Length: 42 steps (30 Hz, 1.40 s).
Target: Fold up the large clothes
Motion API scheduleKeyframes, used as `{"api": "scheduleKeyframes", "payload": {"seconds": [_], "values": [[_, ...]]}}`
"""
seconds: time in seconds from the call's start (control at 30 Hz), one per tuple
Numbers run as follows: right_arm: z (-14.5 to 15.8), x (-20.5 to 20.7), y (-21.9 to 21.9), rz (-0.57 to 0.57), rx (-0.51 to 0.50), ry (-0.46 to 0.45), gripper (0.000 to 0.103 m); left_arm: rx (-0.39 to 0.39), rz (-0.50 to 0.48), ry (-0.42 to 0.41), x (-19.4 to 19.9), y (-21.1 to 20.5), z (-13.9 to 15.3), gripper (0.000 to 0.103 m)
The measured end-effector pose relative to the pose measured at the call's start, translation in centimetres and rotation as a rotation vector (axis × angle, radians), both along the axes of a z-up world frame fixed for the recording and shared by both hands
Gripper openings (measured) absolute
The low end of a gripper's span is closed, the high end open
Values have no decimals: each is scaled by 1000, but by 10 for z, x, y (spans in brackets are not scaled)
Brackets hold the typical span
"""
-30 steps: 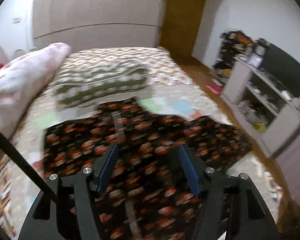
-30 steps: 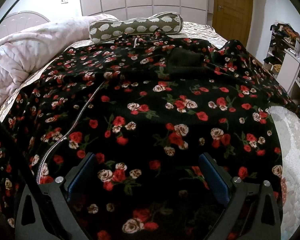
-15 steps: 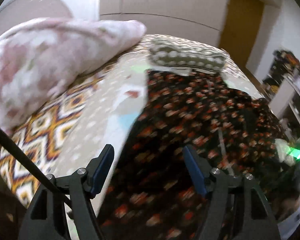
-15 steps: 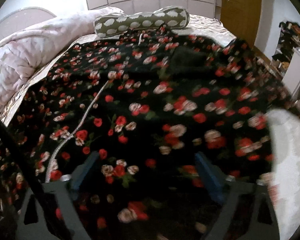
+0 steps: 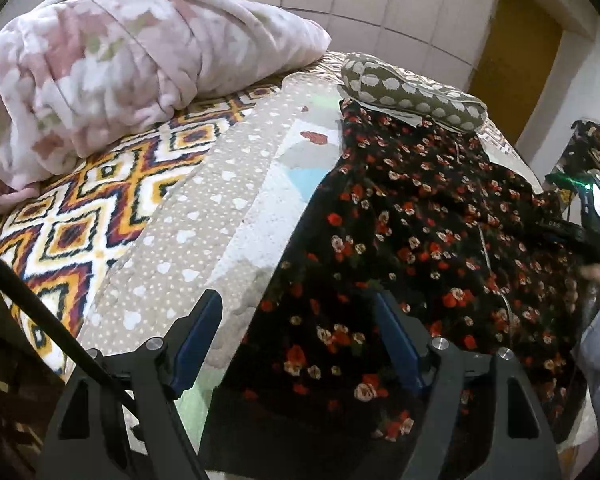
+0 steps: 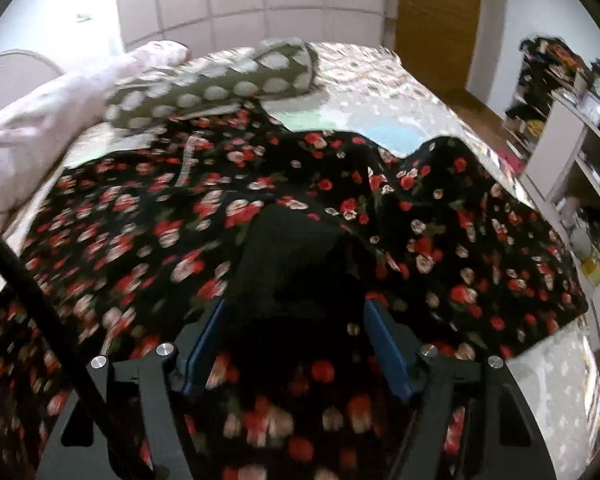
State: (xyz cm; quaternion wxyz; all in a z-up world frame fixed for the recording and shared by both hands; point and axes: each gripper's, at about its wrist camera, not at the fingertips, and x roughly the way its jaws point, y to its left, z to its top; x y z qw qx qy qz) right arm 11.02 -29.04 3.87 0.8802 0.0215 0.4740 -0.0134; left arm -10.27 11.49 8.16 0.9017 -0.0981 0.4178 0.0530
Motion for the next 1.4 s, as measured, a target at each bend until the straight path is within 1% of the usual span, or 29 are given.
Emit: {"api": "scheduleKeyframes", "payload": {"seconds": [0.03, 0.07, 0.1, 0.2, 0.3, 0.43, 0.47, 0.53, 0.57, 0.6, 0.63, 0.67, 0.7, 0.8, 0.93, 1.03, 1.13, 1.2, 1.3, 1.33, 1.4], "values": [[-4, 6, 0, 11, 14, 32, 38, 8, 8, -4, 2, 1, -1, 76], [-8, 12, -2, 20, 15, 61, 11, 21, 16, -8, 6, 2, -2, 76], [-6, 15, -2, 34, 13, 62, 9, 35, 24, -9, 9, 2, -3, 76], [6, 23, -6, 55, -52, 37, 7, 79, 53, 10, 21, 6, -13, 76], [10, 36, -17, -11, -118, 27, 7, 72, 73, 44, 29, 11, -27, 76], [-14, 52, -13, -41, -179, 95, 7, 82, 67, 122, 35, 10, -51, 76], [-16, 51, -11, -40, -201, 87, 9, 84, 63, 147, 36, 10, -57, 76], [-15, 50, -8, -46, -230, 71, 12, 72, 65, 151, 35, 12, -62, 77], [-14, 49, -10, -54, -234, 76, 18, 70, 66, 148, 34, 12, -61, 77], [-10, 48, -14, -68, -232, 74, 28, 70, 64, 148, 33, 12, -60, 77], [-7, 45, -19, -80, -225, 65, 34, 67, 62, 146, 32, 11, -58, 77], [-1, 42, -23, -93, -213, 53, 42, 63, 61, 140, 30, 11, -56, 77], [5, 38, -30, -109, -199, 34, 45, 56, 60, 133, 28, 11, -52, 77], [22, 22, -50, -164, -173, -16, 46, 38, 58, 106, 18, 10, -42, 77], [29, -3, -66, -181, -157, -14, 46, 25, 41, 72, 7, 6, -27, 77], [25, -27, -82, -194, -132, -5, 46, 30, 20, 60, -1, -1, -18, 77], [17, -55, -109, -237, -74, 5, 46, 22, -1, 53, -8, -7, -12, 77], [12, -72, -139, -298, -20, 10, 46, 18, -10, 53, -10, -12, -11, 77], [2, -95, -194, -421, 134, 4, 48, 13, -26, 60, -10, -21, -11, 77], [-4, -104, -216, -469, 216, -2, 49, 14, -32, 63, -10, -25, -12, 77], [-14, -116, -248, -523, 383, -30, 49, 21, -46, 72, -9, -33, -13, 77]]}}
